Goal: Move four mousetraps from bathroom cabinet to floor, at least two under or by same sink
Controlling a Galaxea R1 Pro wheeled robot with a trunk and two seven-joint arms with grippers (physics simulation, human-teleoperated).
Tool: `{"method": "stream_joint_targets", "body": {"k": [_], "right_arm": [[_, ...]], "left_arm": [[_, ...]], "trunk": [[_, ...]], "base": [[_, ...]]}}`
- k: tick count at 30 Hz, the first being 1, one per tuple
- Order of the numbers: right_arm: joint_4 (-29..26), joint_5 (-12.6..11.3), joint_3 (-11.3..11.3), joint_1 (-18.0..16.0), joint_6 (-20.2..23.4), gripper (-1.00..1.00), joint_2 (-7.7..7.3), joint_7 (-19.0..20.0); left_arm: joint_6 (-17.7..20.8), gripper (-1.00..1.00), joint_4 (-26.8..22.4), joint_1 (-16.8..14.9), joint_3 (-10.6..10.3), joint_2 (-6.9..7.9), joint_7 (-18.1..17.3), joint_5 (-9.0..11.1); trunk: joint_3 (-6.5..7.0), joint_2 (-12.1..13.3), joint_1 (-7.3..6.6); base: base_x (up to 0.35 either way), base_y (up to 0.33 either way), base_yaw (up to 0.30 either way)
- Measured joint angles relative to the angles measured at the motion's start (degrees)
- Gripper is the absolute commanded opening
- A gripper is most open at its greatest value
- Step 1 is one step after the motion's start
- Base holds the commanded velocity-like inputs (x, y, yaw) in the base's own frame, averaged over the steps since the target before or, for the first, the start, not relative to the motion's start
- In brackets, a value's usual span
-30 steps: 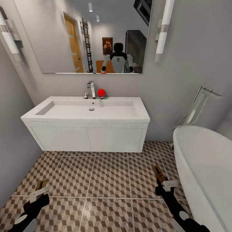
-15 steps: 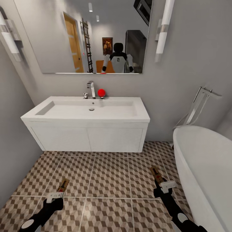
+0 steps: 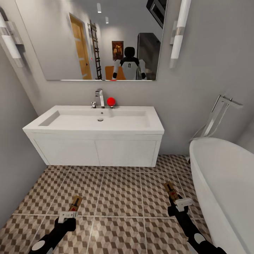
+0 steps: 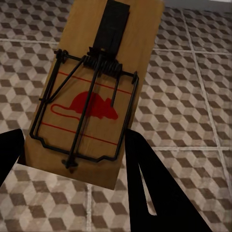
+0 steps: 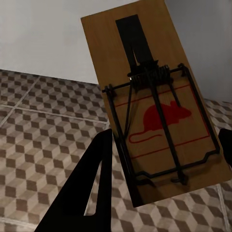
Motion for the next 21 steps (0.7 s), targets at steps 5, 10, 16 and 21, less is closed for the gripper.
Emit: {"method": "stream_joint_targets", "body": {"k": [5,10,16,21], "right_arm": [[0.00,0.00,0.00,0.00,0.00,-1.00,-0.04,0.00],[0.00,-0.01,0.00,0.00,0.00,-1.00,-0.04,0.00],[0.00,-0.05,0.00,0.00,0.00,-1.00,-0.03,0.00],[0.00,-0.06,0.00,0.00,0.00,-1.00,0.03,0.00]], "left_arm": [[0.01,-1.00,0.00,0.00,0.00,-0.07,0.00,0.00],[0.02,-1.00,0.03,0.00,0.00,-0.08,0.00,0.00],[0.03,-1.00,0.00,0.00,-0.08,-0.08,0.00,0.00],[0.03,-1.00,0.00,0.00,-0.09,-0.08,0.00,-0.01]], "trunk": [[0.00,0.00,0.00],[-0.53,-1.19,0.65],[-1.61,-3.60,1.97],[-2.51,-5.60,3.07]], "base": [[0.000,0.000,0.000],[0.000,0.000,0.000],[0.000,0.000,0.000],[0.000,0.000,0.000]]}}
